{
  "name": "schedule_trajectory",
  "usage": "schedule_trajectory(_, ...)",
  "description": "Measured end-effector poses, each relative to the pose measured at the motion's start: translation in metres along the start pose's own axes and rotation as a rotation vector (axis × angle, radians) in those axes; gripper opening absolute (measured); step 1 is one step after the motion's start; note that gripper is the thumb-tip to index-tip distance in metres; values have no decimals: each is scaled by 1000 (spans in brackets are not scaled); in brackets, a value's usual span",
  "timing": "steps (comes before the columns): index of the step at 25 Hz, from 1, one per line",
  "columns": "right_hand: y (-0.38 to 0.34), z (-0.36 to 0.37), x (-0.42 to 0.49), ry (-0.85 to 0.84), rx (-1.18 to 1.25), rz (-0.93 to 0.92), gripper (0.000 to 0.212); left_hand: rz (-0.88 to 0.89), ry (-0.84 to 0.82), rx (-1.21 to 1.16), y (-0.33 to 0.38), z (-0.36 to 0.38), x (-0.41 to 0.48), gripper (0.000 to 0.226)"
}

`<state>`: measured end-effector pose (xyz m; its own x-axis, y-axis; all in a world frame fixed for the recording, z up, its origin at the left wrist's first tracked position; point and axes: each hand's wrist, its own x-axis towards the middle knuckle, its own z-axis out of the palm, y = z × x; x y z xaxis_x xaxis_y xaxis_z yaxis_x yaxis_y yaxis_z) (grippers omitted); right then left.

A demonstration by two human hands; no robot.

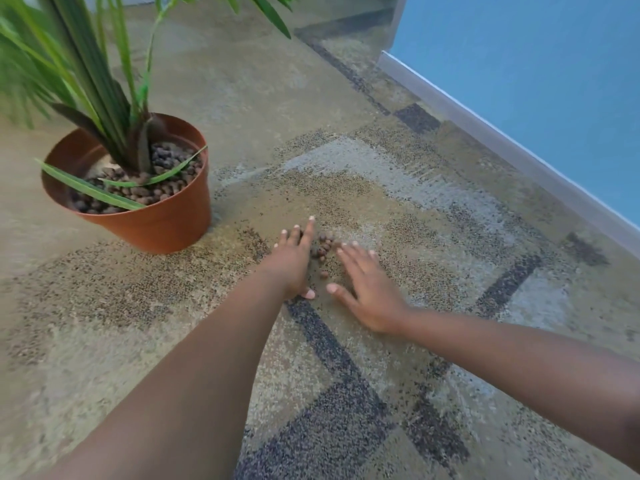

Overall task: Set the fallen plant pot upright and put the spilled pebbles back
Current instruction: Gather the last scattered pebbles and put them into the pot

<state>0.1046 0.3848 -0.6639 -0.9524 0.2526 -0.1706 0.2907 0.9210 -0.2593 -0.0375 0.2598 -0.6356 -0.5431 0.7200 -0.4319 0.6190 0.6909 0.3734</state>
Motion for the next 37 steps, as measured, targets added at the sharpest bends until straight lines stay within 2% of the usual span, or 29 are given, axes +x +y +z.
schedule_trajectory(4, -38, 5, 13, -37, 132, -216, 75, 68, 89, 15, 3, 5, -13, 117)
schedule_trajectory(5, -40, 4, 14, -17, 165, -262, 72, 62, 114, -8, 2, 8, -16, 115)
schedule_trajectory(7, -35, -3, 18, 133, 170, -362, 57, 0, 174, -63, -1, 15, -19, 119)
schedule_trajectory(9, -22, -16, 37, 244, 130, -306, 52, -111, 218, -174, -1, 17, -19, 130)
schedule_trajectory(12, -11, -31, 75, -20, 43, -94, 80, -179, 215, -308, 0, 17, -18, 142)
schedule_trajectory(14, -9, -30, 91, -123, -56, -133, 85, -192, 208, -334, 0, 18, -18, 142)
schedule_trajectory(16, -7, -30, 91, -140, -101, -182, 80, -208, 215, -335, -1, 19, -20, 138)
schedule_trajectory(20, -5, -22, 66, -73, 17, -247, 60, -208, 233, -411, -6, 20, -28, 130)
schedule_trajectory(23, -4, -18, 42, -108, 71, -400, 52, -204, 263, -422, -7, 19, -29, 127)
schedule_trajectory(25, 0, -20, 32, -30, 193, -352, 56, -216, 257, -344, -4, 17, -28, 129)
schedule_trajectory(27, 6, -24, 32, 47, 274, -205, 66, -227, 229, -293, -1, 13, -26, 132)
schedule_trajectory(29, 6, -27, 45, -23, 194, -131, 71, -239, 209, -289, 1, 11, -26, 133)
schedule_trajectory(32, -11, -24, 67, -141, -52, -225, 73, -222, 207, -311, 1, 12, -24, 131)
schedule_trajectory(34, -25, -14, 70, -146, -197, -292, 69, -193, 211, -303, -2, 15, -22, 126)
schedule_trajectory(37, -35, -6, 57, -55, -173, -281, 58, -110, 233, -207, -8, 19, -21, 108)
